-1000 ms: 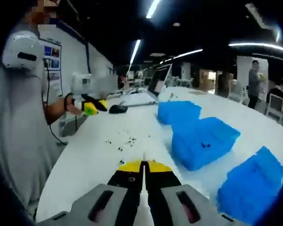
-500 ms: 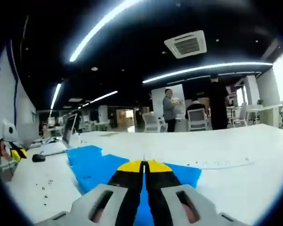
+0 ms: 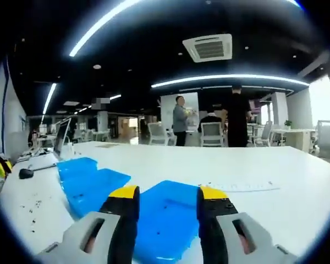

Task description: Pick up the resistors one by one and place each resistor into its matching bin, sorting the parts by color and model until every resistor is separated into the correct bin for its type

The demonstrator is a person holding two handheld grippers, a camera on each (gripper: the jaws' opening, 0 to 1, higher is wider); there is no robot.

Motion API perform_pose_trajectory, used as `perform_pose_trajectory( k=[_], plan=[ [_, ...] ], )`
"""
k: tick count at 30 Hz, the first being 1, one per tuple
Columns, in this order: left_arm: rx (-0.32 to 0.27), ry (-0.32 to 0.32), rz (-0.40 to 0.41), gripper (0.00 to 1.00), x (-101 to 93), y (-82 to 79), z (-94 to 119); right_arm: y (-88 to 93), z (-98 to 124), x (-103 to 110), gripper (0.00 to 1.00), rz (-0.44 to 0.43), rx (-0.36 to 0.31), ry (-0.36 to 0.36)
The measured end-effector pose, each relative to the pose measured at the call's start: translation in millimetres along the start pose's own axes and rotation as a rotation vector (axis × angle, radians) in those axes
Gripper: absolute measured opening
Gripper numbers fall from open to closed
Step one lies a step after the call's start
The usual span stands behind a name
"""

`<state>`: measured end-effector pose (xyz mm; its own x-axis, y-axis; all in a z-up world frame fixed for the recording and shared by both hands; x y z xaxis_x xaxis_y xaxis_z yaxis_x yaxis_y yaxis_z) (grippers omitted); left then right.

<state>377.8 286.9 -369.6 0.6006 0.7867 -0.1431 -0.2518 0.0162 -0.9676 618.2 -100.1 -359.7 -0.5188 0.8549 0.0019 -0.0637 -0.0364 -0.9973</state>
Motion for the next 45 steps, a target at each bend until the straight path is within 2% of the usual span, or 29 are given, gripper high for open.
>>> perform_pose_trajectory(
  k=[7, 12, 14, 15, 17, 20, 23, 25, 27, 28, 30, 33, 35, 40, 42, 45],
  plan=[
    [0.007, -0.009, 0.006, 0.19, 2.3, 1.9, 1.5, -9.7, -2.1, 10.2, 0.42, 0.04, 0.0, -0.029],
    [0.012, -0.019, 0.001, 0.19, 5.6, 2.2, 3.6, -21.7, -1.4, 18.4, 0.4, 0.09, 0.013, -0.087],
    [0.015, -0.026, -0.002, 0.19, 7.3, 2.6, 6.3, -27.8, -0.4, 26.8, 0.36, 0.123, 0.024, -0.147],
    [0.015, -0.028, -0.002, 0.19, 7.9, 2.8, 7.3, -31.3, 0.4, 30.2, 0.33, 0.138, 0.03, -0.155],
    [0.014, -0.033, 0.002, 0.19, 8.5, 3.6, 7.9, -36.7, 0.9, 35.5, 0.32, 0.183, 0.091, -0.161],
    [0.014, -0.04, 0.012, 0.19, 8.5, 5.8, 5.4, -52.6, -1.1, 54.9, 0.32, 0.24, 0.088, -0.252],
    [0.007, -0.036, 0.015, 0.19, 6.7, 5.3, 4.1, -58.2, -4.9, 73.3, 0.3, 0.305, 0.129, -0.365],
    [0.004, -0.032, 0.014, 0.19, 5.6, 4.8, 3.7, -55.3, -4.2, 90.4, 0.25, 0.369, 0.224, -0.441],
    [0.005, -0.032, 0.014, 0.19, 5.5, 5.2, 3.3, -53.1, -4.4, 108.7, 0.25, 0.458, 0.294, -0.514],
    [0.006, -0.033, 0.016, 0.19, 5.6, 5.5, 2.9, -50.1, -2.6, 124.2, 0.25, 0.521, 0.329, -0.584],
    [0.008, -0.035, 0.014, 0.19, 5.9, 5.6, 2.0, -43.7, -0.9, 143.3, 0.25, 0.586, 0.385, -0.693],
    [0.004, -0.037, 0.013, 0.19, 4.7, 2.3, 2.4, -26.8, 0.9, 172.5, 0.25, 0.674, 0.48, -0.866],
    [-0.003, -0.038, 0.01, 0.19, 3.6, -0.2, 4.0, -13.1, 1.7, 188.6, 0.25, 0.739, 0.554, -0.949],
    [-0.013, -0.048, -0.002, 0.19, 2.9, -0.8, 11.6, 14.9, 3.5, 210.1, 0.25, 0.844, 0.718, -1.039],
    [-0.01, -0.061, 0.007, 0.19, 4.0, 1.8, 12.9, 24.2, 3.7, 220.0, 0.23, 0.823, 0.763, -1.049],
    [-0.007, -0.067, 0.014, 0.19, 2.9, 4.9, 14.6, 29.9, 2.0, 230.9, 0.22, 0.774, 0.786, -1.033]
  ],
)
Point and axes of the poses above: the point that each gripper's makers call its tool centre point, and the gripper's own axes: z roughly backward along the fingers, x roughly to its left, y roughly out of its underside, the point moved 9 cm from there along z, roughly backward along the fingers, and after that the axes turned 2 degrees about -y, right-handed, at the moved point
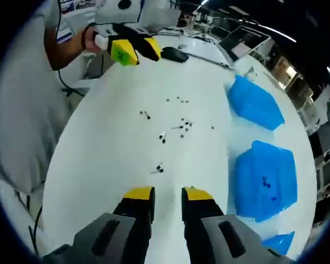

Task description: Pick up the resistors one by one and place each resistor into its matching bin, sorting the parts by color and model until every resistor is separated into the correct bin for its type

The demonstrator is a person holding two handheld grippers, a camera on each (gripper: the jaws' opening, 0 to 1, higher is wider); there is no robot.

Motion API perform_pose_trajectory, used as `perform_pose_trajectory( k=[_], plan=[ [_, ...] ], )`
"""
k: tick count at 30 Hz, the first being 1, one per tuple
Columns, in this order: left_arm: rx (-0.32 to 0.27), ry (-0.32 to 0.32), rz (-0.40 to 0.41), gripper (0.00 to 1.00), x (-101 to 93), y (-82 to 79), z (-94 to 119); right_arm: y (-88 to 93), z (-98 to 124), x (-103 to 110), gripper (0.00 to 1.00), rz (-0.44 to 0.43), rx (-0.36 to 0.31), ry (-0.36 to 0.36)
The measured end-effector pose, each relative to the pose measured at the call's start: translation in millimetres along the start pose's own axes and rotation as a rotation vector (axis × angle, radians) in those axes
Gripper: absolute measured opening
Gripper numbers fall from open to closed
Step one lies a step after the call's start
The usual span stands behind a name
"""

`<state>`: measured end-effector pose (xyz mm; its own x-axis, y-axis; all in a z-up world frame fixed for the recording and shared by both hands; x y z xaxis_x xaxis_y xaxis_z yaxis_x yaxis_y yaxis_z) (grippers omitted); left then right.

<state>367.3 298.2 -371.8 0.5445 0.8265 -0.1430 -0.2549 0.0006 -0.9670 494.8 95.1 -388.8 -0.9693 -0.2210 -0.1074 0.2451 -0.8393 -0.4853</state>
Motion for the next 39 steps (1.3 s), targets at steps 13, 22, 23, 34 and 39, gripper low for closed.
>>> perform_pose_trajectory(
  k=[13, 22, 23, 34, 39],
  plan=[
    [0.006, 0.001, 0.003, 0.19, -2.7, 3.9, 3.6, -5.9, -18.8, 4.5, 0.17, -0.137, -0.014, 0.01],
    [0.018, 0.008, 0.007, 0.19, 0.4, 4.6, -1.6, -2.0, -19.8, 3.7, 0.07, -0.111, 0.026, 0.009],
    [0.018, 0.01, 0.007, 0.19, 0.3, 4.4, -1.6, -1.4, -19.3, 2.7, 0.07, -0.112, 0.024, 0.013],
    [0.032, 0.006, 0.018, 0.19, 3.7, 7.9, -1.8, 4.4, -0.2, -3.9, 0.07, -0.205, -0.174, 0.061],
    [0.042, -0.001, 0.02, 0.19, 7.1, 8.9, -5.4, 10.9, 15.4, -11.6, 0.07, -0.269, -0.345, 0.101]
  ],
)
Point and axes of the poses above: the point that each gripper's makers call its tool centre point, and the gripper's own axes: z roughly backward along the fingers, x roughly to its left, y roughly out of its underside, the point moved 9 cm from there along z, roughly backward along the fingers, and after that the axes turned 2 degrees about -y, right-handed, at the moved point
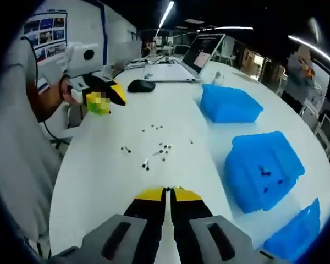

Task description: Pick up the resistors one by one and place each resistor into its matching bin, sorting the parts by color and model until every resistor is separated into the correct bin for its type

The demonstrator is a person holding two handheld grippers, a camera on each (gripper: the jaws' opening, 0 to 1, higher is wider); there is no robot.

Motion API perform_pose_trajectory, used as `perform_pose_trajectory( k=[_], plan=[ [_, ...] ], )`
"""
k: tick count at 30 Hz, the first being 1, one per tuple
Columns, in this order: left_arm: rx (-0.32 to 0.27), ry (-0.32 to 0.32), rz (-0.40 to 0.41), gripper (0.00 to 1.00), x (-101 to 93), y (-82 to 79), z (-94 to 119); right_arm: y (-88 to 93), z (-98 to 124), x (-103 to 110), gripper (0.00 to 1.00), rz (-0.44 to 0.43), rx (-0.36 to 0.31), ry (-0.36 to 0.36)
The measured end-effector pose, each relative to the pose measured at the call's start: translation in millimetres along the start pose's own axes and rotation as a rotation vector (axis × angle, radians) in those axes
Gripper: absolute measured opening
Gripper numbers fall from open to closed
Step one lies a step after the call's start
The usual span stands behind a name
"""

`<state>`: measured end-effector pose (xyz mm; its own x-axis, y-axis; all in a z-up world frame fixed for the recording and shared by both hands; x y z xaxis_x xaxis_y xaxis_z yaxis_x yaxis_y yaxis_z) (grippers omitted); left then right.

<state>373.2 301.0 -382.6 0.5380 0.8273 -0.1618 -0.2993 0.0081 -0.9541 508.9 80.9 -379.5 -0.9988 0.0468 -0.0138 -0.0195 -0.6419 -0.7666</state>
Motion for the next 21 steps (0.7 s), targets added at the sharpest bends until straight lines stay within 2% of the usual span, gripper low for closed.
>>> perform_pose_trajectory(
  k=[4, 10, 15, 19, 21],
  plan=[
    [-0.006, 0.003, 0.008, 0.19, -1.3, -1.1, -4.2, 0.0, 18.5, -14.2, 0.07, -0.075, -0.157, 0.046],
    [0.008, 0.016, 0.004, 0.19, -0.5, -0.6, -10.1, 5.8, 58.1, -51.9, 0.07, -0.231, -0.386, 0.19],
    [0.01, 0.013, 0.002, 0.19, 1.7, -3.1, -13.6, 22.0, 98.4, -88.2, 0.07, -0.339, -0.541, 0.417],
    [0.011, 0.014, 0.002, 0.19, 0.3, -5.0, -16.4, 44.9, 127.9, -120.9, 0.07, -0.426, -0.617, 0.612],
    [0.012, 0.014, 0.004, 0.19, 0.0, -5.3, -18.8, 56.6, 136.5, -129.1, 0.07, -0.478, -0.647, 0.687]
  ],
)
Point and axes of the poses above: the point that each gripper's makers call its tool centre point, and the gripper's own axes: z roughly backward along the fingers, x roughly to its left, y roughly out of its underside, the point moved 9 cm from there along z, roughly backward along the fingers, and after that the axes turned 2 degrees about -y, right-handed, at the moved point
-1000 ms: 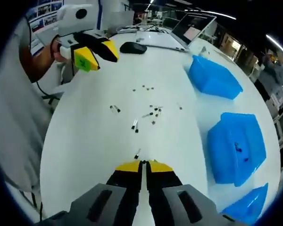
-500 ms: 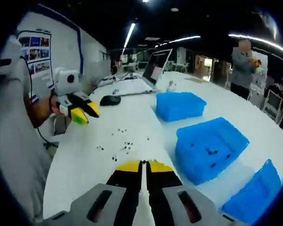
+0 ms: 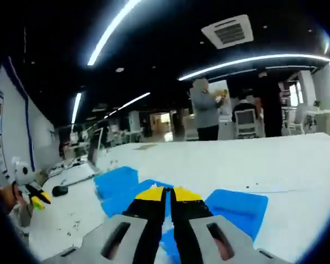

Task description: Pick up the resistors one by one and place each resistor into its matching bin, sorting the parts by color and model until every resistor is separated into the correct bin for its type

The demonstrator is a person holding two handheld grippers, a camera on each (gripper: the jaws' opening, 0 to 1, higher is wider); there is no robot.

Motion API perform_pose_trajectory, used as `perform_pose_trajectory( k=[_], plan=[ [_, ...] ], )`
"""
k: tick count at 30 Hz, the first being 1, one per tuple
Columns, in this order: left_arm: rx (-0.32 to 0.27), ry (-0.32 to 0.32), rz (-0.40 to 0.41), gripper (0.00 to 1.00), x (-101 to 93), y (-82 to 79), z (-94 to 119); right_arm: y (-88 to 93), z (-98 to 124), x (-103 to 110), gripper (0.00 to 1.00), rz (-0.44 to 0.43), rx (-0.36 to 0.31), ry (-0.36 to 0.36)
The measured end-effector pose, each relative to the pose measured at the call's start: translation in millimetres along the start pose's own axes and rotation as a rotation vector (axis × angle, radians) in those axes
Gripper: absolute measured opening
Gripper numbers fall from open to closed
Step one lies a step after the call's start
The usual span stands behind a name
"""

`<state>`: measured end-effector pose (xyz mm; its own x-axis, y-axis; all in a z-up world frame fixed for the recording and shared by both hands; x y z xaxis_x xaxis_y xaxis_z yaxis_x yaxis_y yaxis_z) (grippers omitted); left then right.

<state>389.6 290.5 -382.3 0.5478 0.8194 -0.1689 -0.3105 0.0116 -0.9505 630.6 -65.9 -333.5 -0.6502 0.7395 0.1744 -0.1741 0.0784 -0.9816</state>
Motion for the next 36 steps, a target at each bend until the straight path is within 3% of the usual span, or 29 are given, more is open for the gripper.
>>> perform_pose_trajectory(
  k=[3, 10, 12, 14, 24, 31, 33, 36],
  plan=[
    [0.005, 0.001, 0.008, 0.19, -1.2, 0.9, -3.9, 7.9, 6.0, -16.0, 0.07, -0.063, -0.024, 0.07],
    [0.02, 0.025, -0.001, 0.19, -5.0, 0.4, -10.5, 26.4, 6.7, -24.6, 0.08, -0.062, -0.006, 0.095],
    [0.027, 0.026, -0.005, 0.19, -6.1, -1.1, -13.1, 32.0, 8.7, -27.3, 0.18, -0.132, 0.04, 0.118],
    [0.023, 0.034, -0.011, 0.19, -8.2, -3.7, -14.3, 29.8, 12.3, -27.8, 0.21, -0.118, 0.007, 0.124],
    [0.015, 0.037, -0.011, 0.19, -13.8, -2.4, -14.7, 19.2, 26.7, -15.1, 0.2, -0.08, 0.01, 0.103],
    [0.03, 0.023, -0.001, 0.19, -7.1, 4.5, -8.4, -5.2, 35.3, 10.5, 0.17, 0.1, 0.081, -0.02],
    [0.028, 0.012, -0.001, 0.19, -1.7, 2.7, -4.7, -13.4, 39.3, 14.6, 0.16, 0.186, 0.105, -0.035],
    [0.016, -0.015, -0.012, 0.19, 7.7, -2.6, 0.2, -17.0, 43.4, 18.2, 0.16, 0.198, 0.113, -0.052]
  ],
)
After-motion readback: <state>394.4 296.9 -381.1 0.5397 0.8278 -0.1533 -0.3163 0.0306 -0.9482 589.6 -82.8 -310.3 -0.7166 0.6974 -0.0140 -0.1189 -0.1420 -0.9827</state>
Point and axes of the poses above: the point that each gripper's makers call its tool centre point, and the gripper's own axes: z roughly backward along the fingers, x roughly to its left, y roughly out of its underside, the point moved 9 cm from there along z, roughly backward along the fingers, and after that the axes turned 2 degrees about -y, right-handed, at the moved point
